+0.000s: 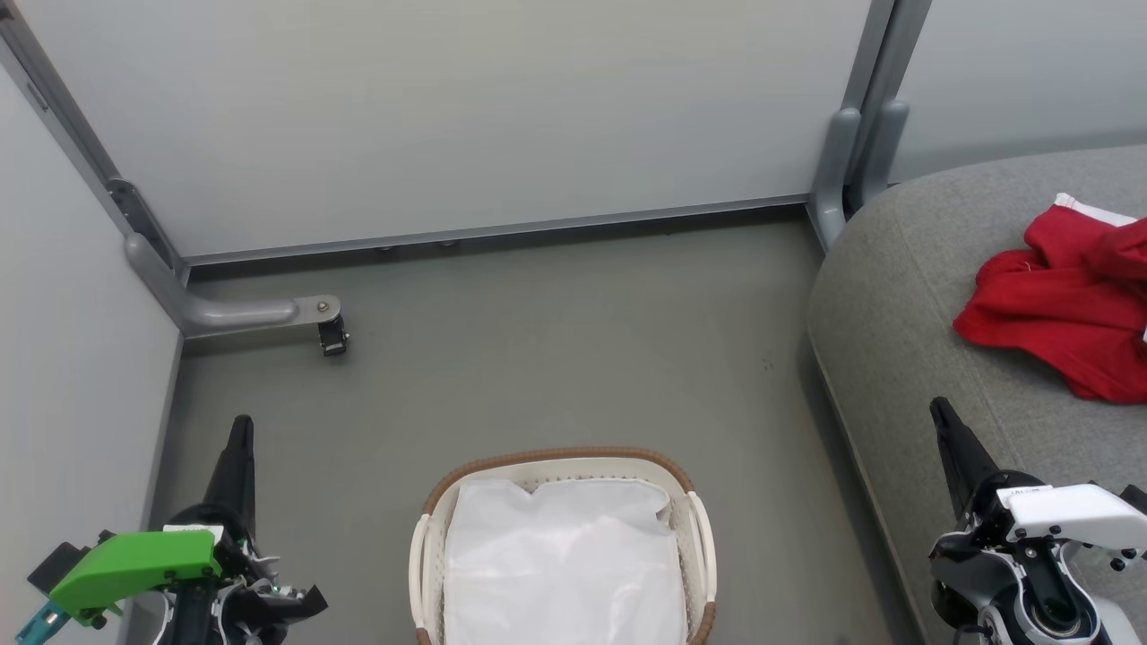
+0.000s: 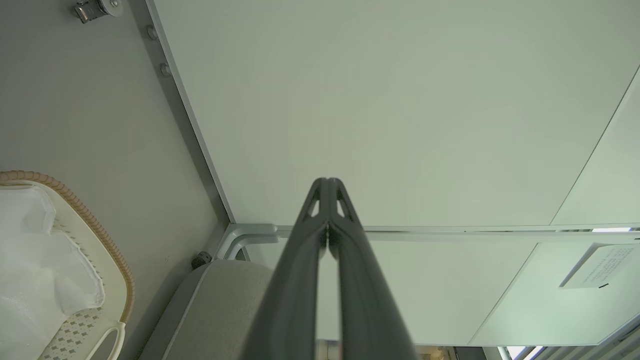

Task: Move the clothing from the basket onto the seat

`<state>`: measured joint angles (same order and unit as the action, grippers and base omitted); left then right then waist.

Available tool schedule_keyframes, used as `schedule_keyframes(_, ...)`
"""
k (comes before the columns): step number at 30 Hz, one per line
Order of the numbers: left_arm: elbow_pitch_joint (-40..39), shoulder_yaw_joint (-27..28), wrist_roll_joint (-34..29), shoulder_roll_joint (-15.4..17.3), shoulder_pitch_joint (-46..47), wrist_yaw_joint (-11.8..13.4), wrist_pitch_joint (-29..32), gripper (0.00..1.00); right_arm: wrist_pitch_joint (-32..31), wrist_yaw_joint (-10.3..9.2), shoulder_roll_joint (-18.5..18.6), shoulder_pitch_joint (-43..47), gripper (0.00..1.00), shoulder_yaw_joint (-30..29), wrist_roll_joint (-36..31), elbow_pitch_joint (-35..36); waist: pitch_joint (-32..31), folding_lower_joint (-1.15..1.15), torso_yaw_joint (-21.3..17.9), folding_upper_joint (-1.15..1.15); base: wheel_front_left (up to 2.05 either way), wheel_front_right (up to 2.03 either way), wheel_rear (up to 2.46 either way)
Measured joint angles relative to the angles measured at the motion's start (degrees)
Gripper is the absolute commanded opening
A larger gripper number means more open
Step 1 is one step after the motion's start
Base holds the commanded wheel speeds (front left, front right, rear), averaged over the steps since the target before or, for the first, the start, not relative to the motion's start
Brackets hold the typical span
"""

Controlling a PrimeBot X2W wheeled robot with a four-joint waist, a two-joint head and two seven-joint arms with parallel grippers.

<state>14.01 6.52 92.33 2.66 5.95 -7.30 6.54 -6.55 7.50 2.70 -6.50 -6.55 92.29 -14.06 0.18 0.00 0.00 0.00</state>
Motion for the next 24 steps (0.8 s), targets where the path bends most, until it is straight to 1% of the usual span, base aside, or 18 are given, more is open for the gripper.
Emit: schedule_keyframes(24,0.0,0.0,0.0,0.0,0.0,0.0,0.0,0.0,0.0,0.0,0.0,0.0,0.0,0.0,0.0,0.0,0.0,0.0,0.0,0.0,0.0,0.0,0.0)
